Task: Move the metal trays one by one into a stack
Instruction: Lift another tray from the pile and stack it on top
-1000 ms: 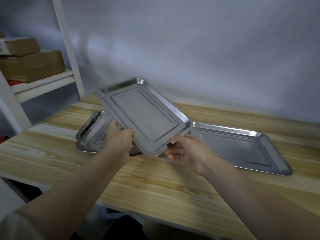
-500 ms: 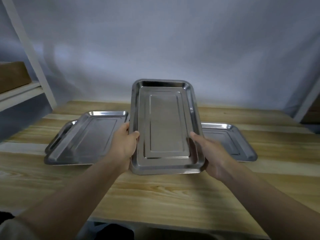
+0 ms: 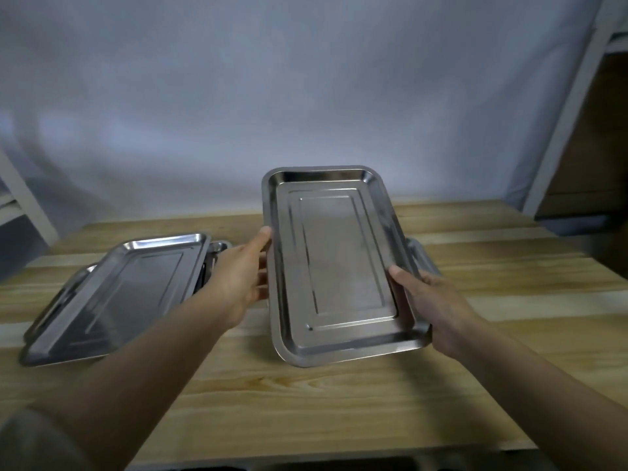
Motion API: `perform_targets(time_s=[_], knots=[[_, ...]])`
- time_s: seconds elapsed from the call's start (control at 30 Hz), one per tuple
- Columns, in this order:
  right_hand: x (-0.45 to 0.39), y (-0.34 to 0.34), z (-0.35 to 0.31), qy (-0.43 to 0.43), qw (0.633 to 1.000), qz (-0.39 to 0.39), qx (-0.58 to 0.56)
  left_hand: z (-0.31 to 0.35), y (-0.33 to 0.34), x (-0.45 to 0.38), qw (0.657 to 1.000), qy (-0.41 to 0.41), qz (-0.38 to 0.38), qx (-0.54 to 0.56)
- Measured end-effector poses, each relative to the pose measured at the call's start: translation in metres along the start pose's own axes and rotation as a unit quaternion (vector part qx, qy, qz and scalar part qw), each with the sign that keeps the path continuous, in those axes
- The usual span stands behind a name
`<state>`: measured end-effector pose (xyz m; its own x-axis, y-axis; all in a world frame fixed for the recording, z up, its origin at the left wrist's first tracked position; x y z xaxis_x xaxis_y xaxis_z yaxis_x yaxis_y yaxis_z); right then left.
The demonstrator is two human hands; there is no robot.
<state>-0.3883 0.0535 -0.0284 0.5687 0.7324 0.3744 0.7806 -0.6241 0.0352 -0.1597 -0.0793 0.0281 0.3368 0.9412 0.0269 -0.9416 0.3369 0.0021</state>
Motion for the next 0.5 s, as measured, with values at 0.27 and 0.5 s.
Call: perform_targets(time_s=[0.27, 0.5], knots=[[0.0, -0.046, -0.004, 0.017, 0.999, -0.006, -0.034, -0.007, 0.042, -0.011, 0.992, 0.014, 0.042, -0.115], [0.003, -0.059, -0.01, -0.02, 0.987, -0.036, -0.154, -0.027, 0.082, 0.002, 0.981, -0.069, 0.01, 0.182]])
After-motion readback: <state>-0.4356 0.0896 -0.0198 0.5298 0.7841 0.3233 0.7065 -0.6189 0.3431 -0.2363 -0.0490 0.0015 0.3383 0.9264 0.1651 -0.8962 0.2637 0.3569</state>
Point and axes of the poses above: each hand's wrist, its own x-axis away from the middle knuckle, its own y-axis out of the palm, z = x × y, the point moved 5 cm from there along -x, towards the middle knuckle, and after that the axes turned 9 degrees about y, right-handed, at the moved point
